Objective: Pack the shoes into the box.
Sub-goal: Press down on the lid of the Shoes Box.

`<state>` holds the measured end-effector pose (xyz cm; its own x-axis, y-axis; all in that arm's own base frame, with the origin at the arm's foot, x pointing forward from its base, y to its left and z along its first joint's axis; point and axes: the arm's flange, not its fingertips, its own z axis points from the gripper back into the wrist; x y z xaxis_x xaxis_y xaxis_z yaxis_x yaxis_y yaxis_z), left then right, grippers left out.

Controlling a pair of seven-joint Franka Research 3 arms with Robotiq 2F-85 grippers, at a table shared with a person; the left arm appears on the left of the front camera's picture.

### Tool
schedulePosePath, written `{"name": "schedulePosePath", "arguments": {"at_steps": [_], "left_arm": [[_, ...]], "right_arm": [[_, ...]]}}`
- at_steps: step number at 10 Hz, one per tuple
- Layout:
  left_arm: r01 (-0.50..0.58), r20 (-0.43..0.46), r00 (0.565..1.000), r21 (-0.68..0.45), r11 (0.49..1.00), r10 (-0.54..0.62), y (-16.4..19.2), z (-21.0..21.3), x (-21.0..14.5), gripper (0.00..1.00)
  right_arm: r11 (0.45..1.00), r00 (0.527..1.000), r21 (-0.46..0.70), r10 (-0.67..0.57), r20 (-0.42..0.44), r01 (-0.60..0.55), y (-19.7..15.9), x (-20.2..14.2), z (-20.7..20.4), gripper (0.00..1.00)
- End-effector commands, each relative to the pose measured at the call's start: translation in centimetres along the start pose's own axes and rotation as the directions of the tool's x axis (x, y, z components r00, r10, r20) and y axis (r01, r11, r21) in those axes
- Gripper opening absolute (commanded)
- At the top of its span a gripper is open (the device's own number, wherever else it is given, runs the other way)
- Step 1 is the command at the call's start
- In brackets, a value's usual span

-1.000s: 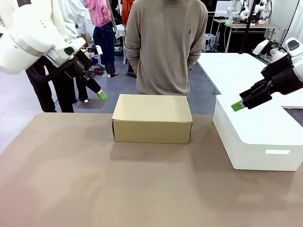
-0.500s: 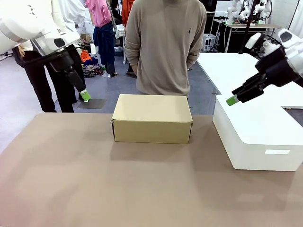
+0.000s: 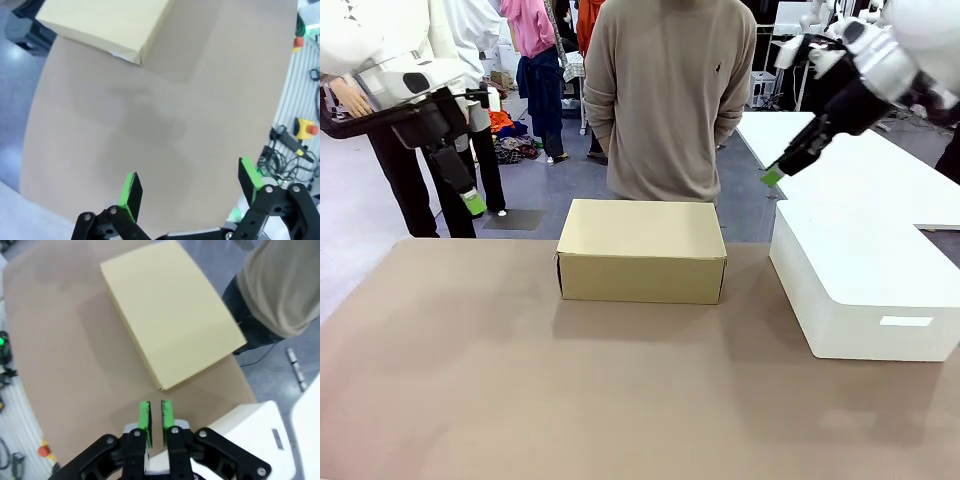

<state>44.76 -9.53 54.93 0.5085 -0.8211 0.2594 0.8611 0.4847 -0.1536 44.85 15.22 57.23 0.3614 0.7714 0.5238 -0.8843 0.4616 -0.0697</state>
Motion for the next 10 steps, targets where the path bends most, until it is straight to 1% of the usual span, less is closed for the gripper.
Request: {"name": "schedulePosePath", "arguments": {"at_steps": [1, 2, 3, 4, 5, 6, 7, 8, 9, 10], "left_arm": [[-0.033, -0.081, 0.996, 0.051, 0.998, 0.037, -1.7, -0.1, -1.3, 1.0], [-0.054, -0.106, 0.992, 0.107, 0.993, 0.065, -2.2, -0.1, -1.8, 1.0], [-0.071, -0.107, 0.991, 0.12, 0.99, 0.084, -2.4, -0.2, -2.4, 1.0], [-0.115, -0.127, 0.982, 0.168, 0.979, 0.137, -2.0, -0.3, -2.9, 1.0], [-0.139, -0.147, 0.975, 0.196, 0.971, 0.169, -1.6, -0.6, -3.1, 1.0], [-0.154, -0.153, 0.97, 0.217, 0.964, 0.189, -1.0, -0.8, -3.1, 1.0], [-0.157, -0.149, 0.971, 0.196, 0.968, 0.187, -0.5, -1.0, -2.9, 1.0], [-0.21, -0.142, 0.962, 0.155, 0.965, 0.232, 0.2, -1.6, -2.2, 1.0], [-0.136, -0.149, 0.975, 0.191, 0.972, 0.165, -0.8, -0.5, -3.1, 1.0], [-0.136, -0.149, 0.975, 0.191, 0.972, 0.165, -0.8, -0.5, -3.1, 1.0]], "right_arm": [[0.998, 0.995, -0.023, 0.052, -0.086, -0.054, -1.5, 2.7, -1.2, 0.0], [0.997, 0.993, -0.038, 0.058, -0.1, -0.062, -1.7, 3.8, -2.2, 0.0], [0.995, 0.993, -0.072, 0.061, -0.106, -0.069, -1.9, 4.7, -3.4, 0.0], [0.994, 0.993, -0.087, 0.051, -0.103, -0.06, -2.0, 5.2, -4.1, 0.0], [0.997, 0.994, -0.021, 0.071, -0.081, -0.073, -1.3, 3.8, -3.5, 0.0], [0.997, 0.994, -0.021, 0.071, -0.081, -0.073, -1.3, 3.8, -3.5, 0.0], [0.997, 0.994, -0.021, 0.071, -0.081, -0.073, -1.3, 3.8, -3.5, 0.0], [0.997, 0.994, -0.021, 0.071, -0.081, -0.073, -1.3, 3.8, -3.5, 0.0], [0.997, 0.994, -0.021, 0.071, -0.081, -0.073, -1.3, 3.8, -3.5, 0.0], [0.997, 0.994, -0.021, 0.071, -0.081, -0.073, -1.3, 3.8, -3.5, 0.0]]}}
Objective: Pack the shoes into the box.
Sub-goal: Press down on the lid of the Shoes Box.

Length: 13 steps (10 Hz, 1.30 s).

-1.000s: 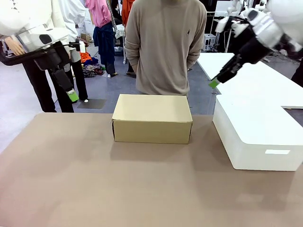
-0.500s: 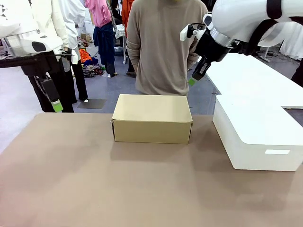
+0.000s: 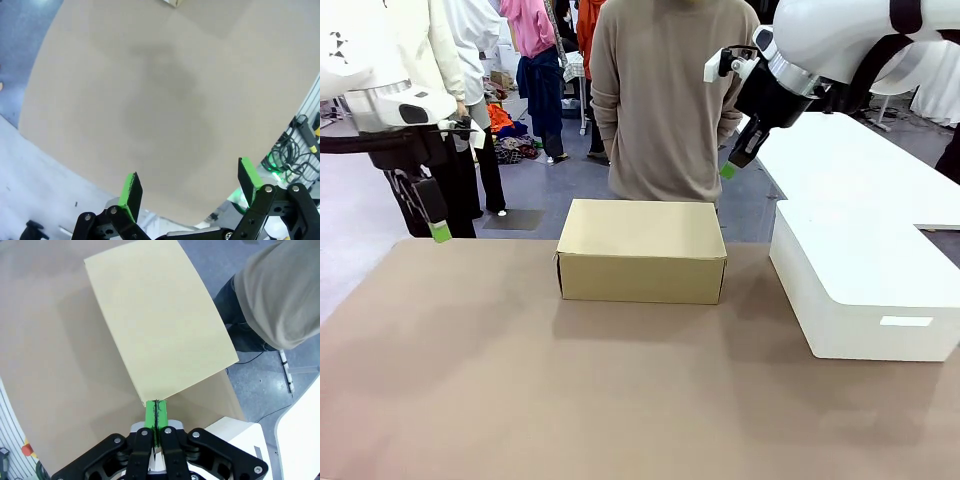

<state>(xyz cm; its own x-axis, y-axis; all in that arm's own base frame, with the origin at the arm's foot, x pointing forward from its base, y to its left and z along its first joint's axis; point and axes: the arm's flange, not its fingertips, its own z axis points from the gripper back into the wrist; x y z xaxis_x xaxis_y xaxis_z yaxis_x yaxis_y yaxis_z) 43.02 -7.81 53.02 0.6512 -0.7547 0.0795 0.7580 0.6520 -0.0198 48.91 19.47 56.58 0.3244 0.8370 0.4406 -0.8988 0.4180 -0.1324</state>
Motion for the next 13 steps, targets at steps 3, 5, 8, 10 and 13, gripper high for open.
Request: {"name": "schedulePosePath", "arguments": {"at_steps": [3, 5, 8, 10, 13], "left_arm": [[0.017, 0.006, 1.0, 0.016, 1.0, -0.017, -0.2, 0.8, -0.5, 1.0], [0.017, 0.006, 1.0, 0.016, 1.0, -0.017, -0.2, 0.8, -0.5, 1.0], [0.017, 0.006, 1.0, 0.016, 1.0, -0.017, -0.2, 0.8, -0.5, 1.0], [0.017, 0.006, 1.0, 0.016, 1.0, -0.017, -0.2, 0.8, -0.5, 1.0], [0.017, 0.006, 1.0, 0.016, 1.0, -0.017, -0.2, 0.8, -0.5, 1.0]], "right_arm": [[1.0, 1.0, 0.001, 0.0, 0.0, 0.0, 0.0, 0.0, 0.0, 0.0], [1.0, 1.0, -0.009, -0.011, -0.019, 0.011, -1.5, 2.8, -2.9, 0.0], [0.999, 0.999, -0.031, -0.045, -0.023, 0.045, -3.0, 6.0, -7.3, 0.0], [0.995, 0.998, -0.08, -0.068, -0.004, 0.068, -3.7, 7.0, -10.4, 0.0], [0.986, 0.991, -0.101, -0.132, 0.021, 0.133, -4.5, 7.6, -14.5, 0.0]]}}
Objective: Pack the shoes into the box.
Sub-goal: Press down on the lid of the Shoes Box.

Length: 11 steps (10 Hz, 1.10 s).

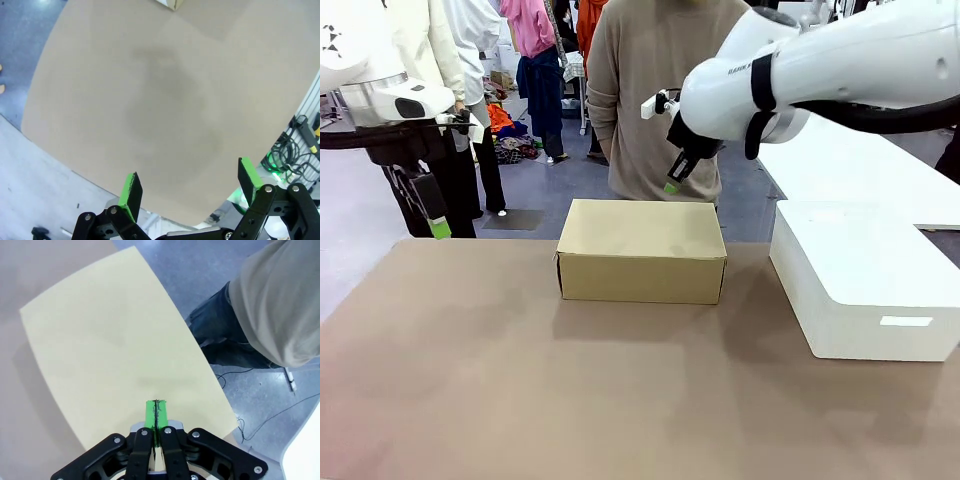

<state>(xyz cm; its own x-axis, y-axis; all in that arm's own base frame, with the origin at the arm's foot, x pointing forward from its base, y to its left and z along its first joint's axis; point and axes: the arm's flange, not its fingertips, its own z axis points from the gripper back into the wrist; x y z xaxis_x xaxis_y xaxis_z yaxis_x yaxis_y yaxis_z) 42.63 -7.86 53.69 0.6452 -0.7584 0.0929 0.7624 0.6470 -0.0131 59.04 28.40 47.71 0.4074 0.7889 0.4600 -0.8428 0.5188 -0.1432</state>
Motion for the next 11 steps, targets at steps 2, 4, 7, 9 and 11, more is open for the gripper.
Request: {"name": "schedulePosePath", "arguments": {"at_steps": [2, 4, 7, 9, 11], "left_arm": [[0.01, -0.008, 1.0, 0.01, 1.0, -0.01, 0.1, 0.1, -0.4, 1.0], [0.01, -0.008, 1.0, 0.01, 1.0, -0.01, 0.1, 0.1, -0.4, 1.0], [0.01, -0.008, 1.0, 0.01, 1.0, -0.01, 0.1, 0.1, -0.4, 1.0], [0.01, -0.008, 1.0, 0.01, 1.0, -0.01, 0.1, 0.1, -0.4, 1.0], [0.01, -0.008, 1.0, 0.01, 1.0, -0.01, 0.1, 0.1, -0.4, 1.0]], "right_arm": [[0.999, 0.999, -0.01, -0.033, -0.01, 0.033, 0.0, 1.4, -2.8, 0.0], [1.0, 0.998, 0.017, -0.02, -0.055, 0.021, 0.3, 1.3, -4.6, 0.0], [0.999, 0.99, 0.038, 0.008, -0.141, -0.003, 0.8, 0.7, -7.8, 0.0], [0.998, 0.984, 0.055, 0.022, -0.175, -0.013, 1.0, 0.5, -8.9, 0.0], [0.998, 0.99, 0.055, 0.025, -0.141, -0.018, 1.2, 1.2, -7.6, 0.0]]}}
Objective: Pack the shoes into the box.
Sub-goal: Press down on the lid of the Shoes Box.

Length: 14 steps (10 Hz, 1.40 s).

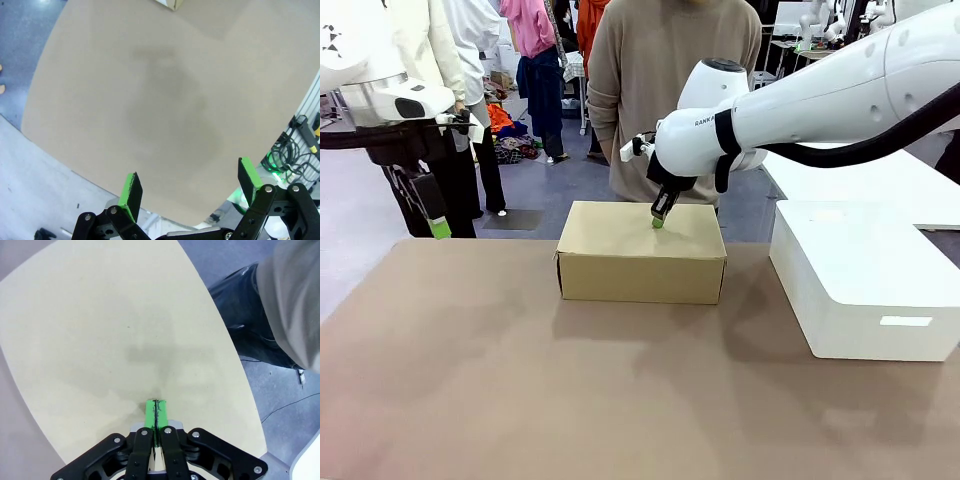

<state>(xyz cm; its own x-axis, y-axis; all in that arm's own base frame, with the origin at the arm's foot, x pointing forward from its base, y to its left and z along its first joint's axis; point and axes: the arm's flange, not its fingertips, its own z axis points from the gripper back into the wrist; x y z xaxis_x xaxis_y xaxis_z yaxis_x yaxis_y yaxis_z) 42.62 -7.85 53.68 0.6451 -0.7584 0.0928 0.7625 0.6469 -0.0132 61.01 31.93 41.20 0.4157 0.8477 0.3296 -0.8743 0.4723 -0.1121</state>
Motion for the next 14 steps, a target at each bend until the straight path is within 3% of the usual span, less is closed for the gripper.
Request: {"name": "schedulePosePath", "arguments": {"at_steps": [1, 3, 8, 14], "left_arm": [[0.01, -0.008, 1.0, 0.01, 1.0, -0.01, 0.1, 0.1, -0.4, 1.0], [0.01, -0.008, 1.0, 0.01, 1.0, -0.01, 0.1, 0.1, -0.4, 1.0], [0.01, -0.008, 1.0, 0.01, 1.0, -0.01, 0.1, 0.1, -0.4, 1.0], [0.01, -0.008, 1.0, 0.01, 1.0, -0.01, 0.1, 0.1, -0.4, 1.0]], "right_arm": [[1.0, 1.0, 0.007, -0.017, 0.022, 0.016, 0.0, 1.0, 1.9, 0.0], [1.0, 1.0, 0.014, 0.001, 0.029, -0.001, 0.3, 1.1, 6.4, 0.0], [0.996, 0.997, 0.055, 0.065, 0.03, -0.066, 2.7, -1.1, 12.9, 0.0], [0.991, 0.992, 0.058, 0.123, -0.027, -0.121, 10.3, -10.0, 20.2, 0.0]]}}
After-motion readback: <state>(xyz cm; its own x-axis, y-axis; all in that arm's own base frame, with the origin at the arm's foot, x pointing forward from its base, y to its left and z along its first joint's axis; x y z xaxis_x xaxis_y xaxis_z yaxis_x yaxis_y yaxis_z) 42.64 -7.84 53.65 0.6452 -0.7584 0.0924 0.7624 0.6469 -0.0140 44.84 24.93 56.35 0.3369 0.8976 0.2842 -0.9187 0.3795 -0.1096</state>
